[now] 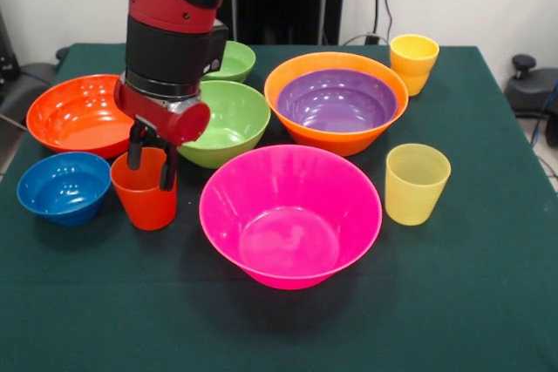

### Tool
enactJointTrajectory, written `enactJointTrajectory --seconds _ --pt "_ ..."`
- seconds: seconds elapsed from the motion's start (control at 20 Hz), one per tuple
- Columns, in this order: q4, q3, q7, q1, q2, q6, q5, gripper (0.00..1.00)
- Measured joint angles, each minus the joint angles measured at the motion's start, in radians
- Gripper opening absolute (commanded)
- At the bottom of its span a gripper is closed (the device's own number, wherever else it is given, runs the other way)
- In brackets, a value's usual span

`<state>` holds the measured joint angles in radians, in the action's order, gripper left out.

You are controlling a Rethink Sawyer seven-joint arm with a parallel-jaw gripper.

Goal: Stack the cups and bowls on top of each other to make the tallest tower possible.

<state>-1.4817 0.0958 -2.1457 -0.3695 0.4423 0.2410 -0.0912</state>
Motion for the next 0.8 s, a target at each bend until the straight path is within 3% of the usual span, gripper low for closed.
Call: enactJointTrajectory --seconds 0.8 --pt "-0.073 -0.095 0.000 -0.082 -0.024 -0.035 0.011 1.00"
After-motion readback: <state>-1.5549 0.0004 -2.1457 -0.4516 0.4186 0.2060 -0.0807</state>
